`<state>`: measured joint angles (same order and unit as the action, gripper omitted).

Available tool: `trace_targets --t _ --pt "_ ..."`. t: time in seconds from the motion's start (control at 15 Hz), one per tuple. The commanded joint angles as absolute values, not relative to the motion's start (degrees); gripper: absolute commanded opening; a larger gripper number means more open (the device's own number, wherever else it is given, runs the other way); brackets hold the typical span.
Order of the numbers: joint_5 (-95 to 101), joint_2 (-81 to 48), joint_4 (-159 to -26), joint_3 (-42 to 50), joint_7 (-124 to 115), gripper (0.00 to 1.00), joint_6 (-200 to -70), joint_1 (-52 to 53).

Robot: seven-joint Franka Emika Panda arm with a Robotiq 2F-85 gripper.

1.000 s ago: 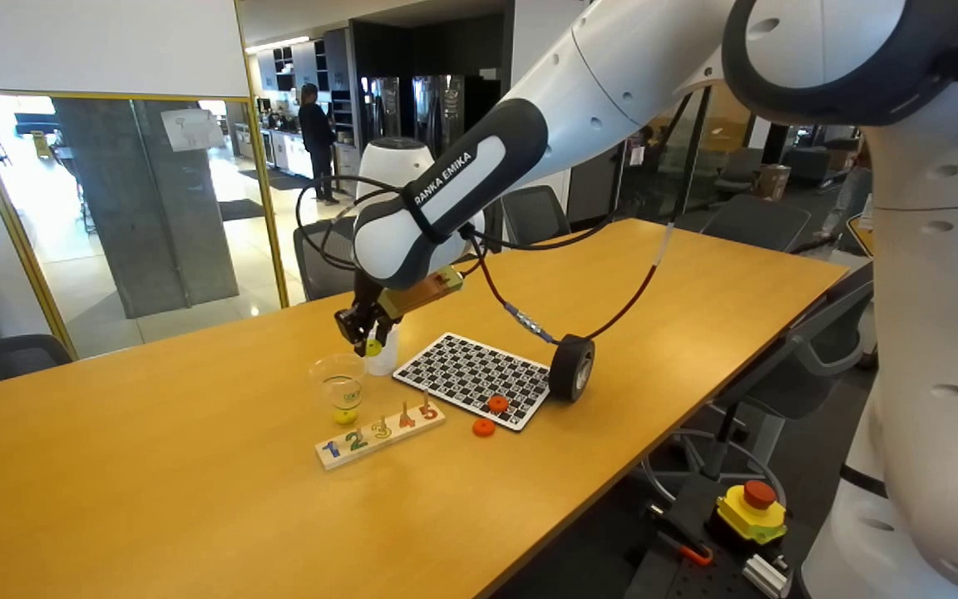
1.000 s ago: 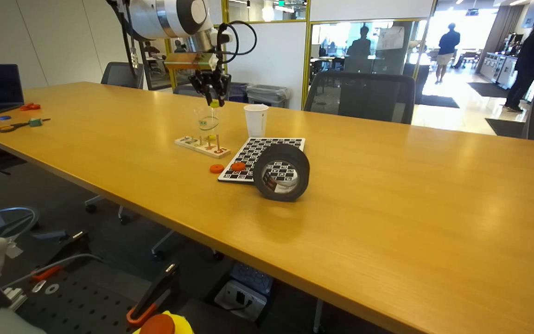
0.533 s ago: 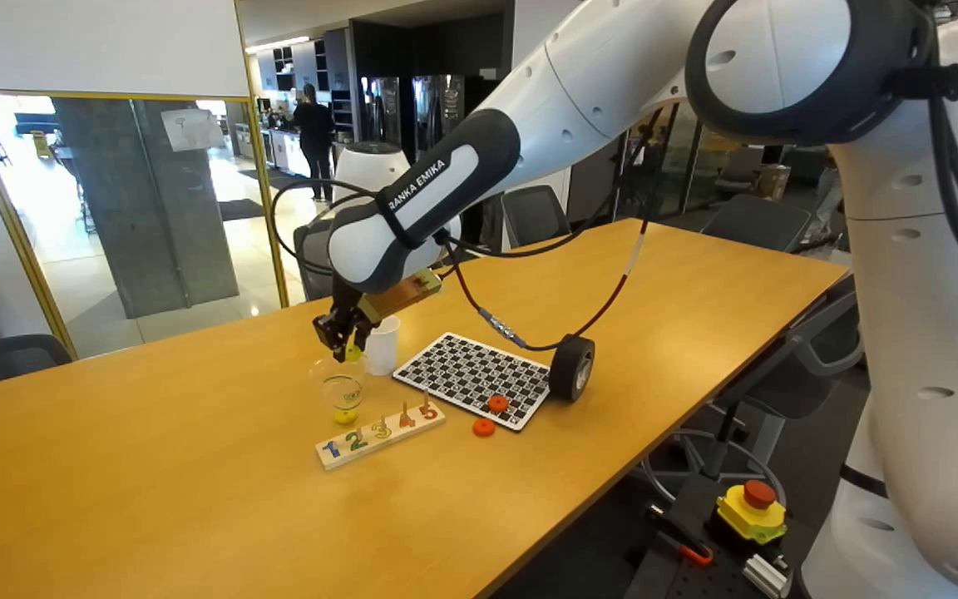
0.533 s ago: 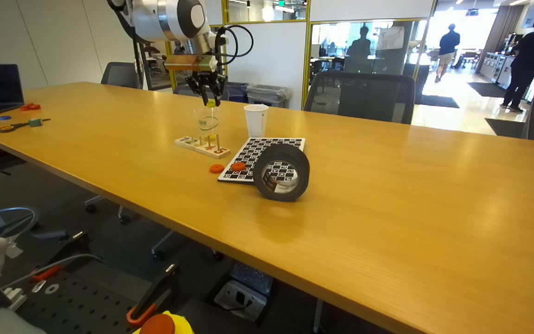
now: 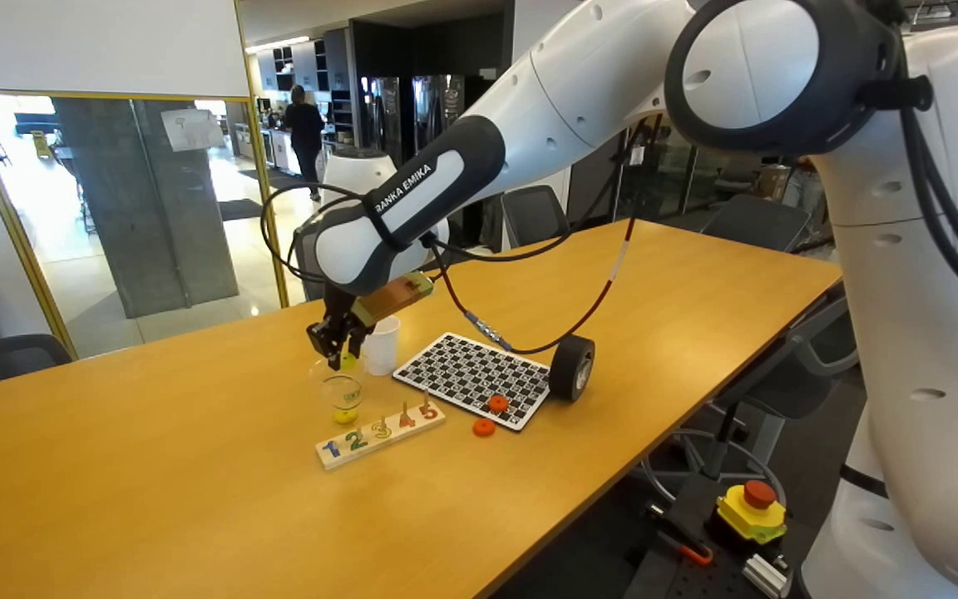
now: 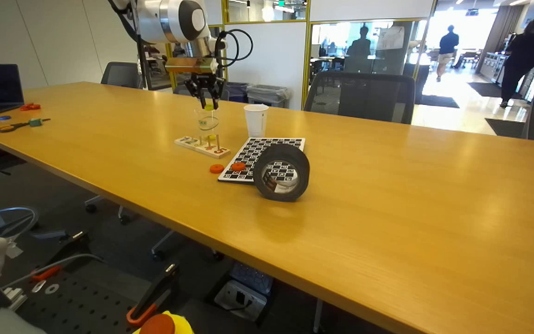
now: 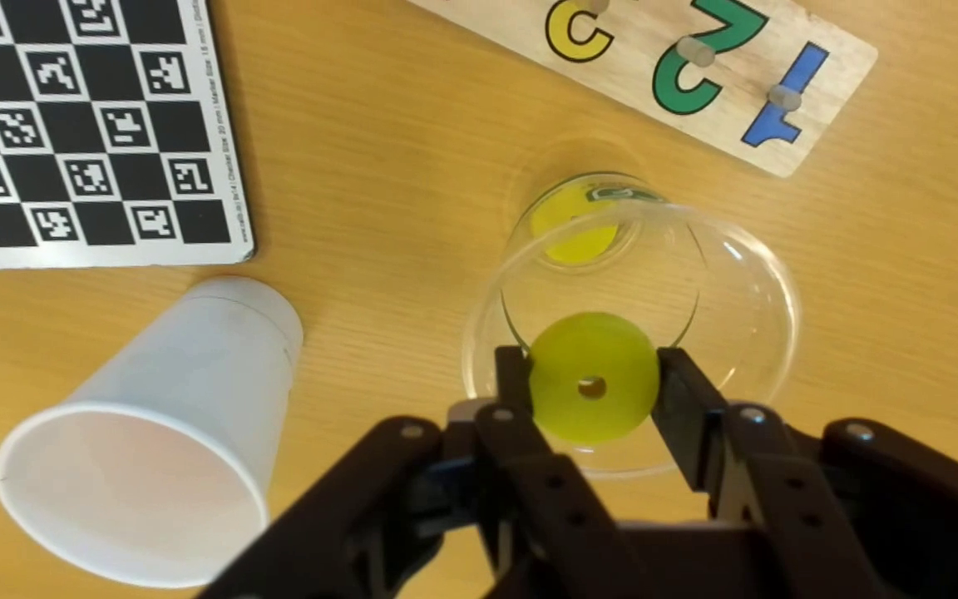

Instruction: Pick up the orange and yellow objects on the table and put them in the two cups

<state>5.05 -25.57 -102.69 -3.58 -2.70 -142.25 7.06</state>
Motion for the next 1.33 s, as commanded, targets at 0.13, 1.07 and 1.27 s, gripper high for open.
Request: trace_targets --t 0.13,1.07,1.27 --pt "3.2 -26.5 -99.2 -4.2 -1.4 0.74 -137.8 6.6" --pt "5.3 -11.0 -122.6 1.3 -3.6 1.0 -140.8 2.4" --pt "4.9 -9.5 -126.8 2.2 -6.0 1.0 -141.7 1.5"
